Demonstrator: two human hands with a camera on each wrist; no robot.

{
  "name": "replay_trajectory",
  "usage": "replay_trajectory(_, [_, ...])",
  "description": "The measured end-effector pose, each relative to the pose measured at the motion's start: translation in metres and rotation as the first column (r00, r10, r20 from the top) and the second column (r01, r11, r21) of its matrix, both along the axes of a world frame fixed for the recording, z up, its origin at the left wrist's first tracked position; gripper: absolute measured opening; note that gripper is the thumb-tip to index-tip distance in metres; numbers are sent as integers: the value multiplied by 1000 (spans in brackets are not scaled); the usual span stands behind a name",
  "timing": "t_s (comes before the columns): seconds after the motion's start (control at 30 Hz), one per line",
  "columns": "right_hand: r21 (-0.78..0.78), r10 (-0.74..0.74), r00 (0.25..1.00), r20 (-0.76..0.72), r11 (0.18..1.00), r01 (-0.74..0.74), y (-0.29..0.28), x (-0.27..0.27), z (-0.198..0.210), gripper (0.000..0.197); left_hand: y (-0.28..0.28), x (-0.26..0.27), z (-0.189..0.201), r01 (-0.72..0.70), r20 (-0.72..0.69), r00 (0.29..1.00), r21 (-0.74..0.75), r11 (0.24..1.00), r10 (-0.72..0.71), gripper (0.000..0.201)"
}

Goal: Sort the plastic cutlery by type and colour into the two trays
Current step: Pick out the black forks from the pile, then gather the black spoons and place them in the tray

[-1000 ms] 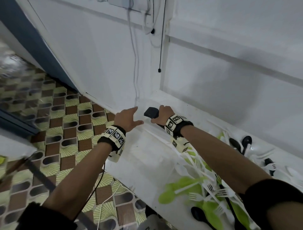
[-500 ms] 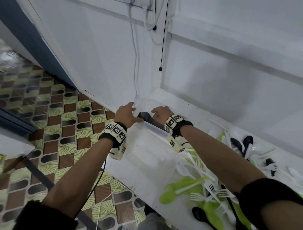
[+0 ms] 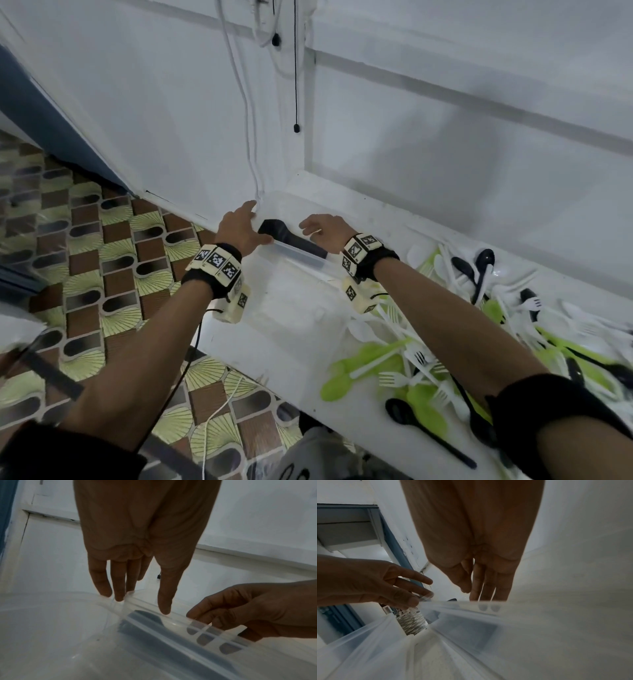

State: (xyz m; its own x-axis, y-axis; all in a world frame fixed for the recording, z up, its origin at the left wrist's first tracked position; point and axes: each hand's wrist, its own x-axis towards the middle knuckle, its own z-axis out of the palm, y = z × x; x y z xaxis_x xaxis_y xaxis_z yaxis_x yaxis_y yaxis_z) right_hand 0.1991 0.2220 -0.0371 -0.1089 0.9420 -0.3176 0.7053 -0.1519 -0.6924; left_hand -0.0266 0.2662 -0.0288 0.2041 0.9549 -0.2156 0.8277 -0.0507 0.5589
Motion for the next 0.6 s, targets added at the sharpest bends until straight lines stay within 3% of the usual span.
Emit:
replay_trajectory(0.17, [155, 6, 1000, -5, 988, -5, -32, 26, 18, 37, -17, 30, 21, 65, 38, 997, 93, 994, -69, 82])
replay_trajectory(0.37, [431, -108, 987, -119, 890, 149, -88, 64, 40, 29, -59, 82, 34, 183, 176, 964, 93, 979, -197, 70])
replay_trajectory(0.53, [482, -310, 950, 47, 840, 250, -145, 109, 29, 21, -114, 121, 34, 318, 216, 915, 134, 939, -340, 52])
replay_trajectory(0.6, [438, -346, 925, 158, 864, 249, -170, 129, 18, 18, -139, 132, 30, 374, 220, 889, 152, 915, -401, 46])
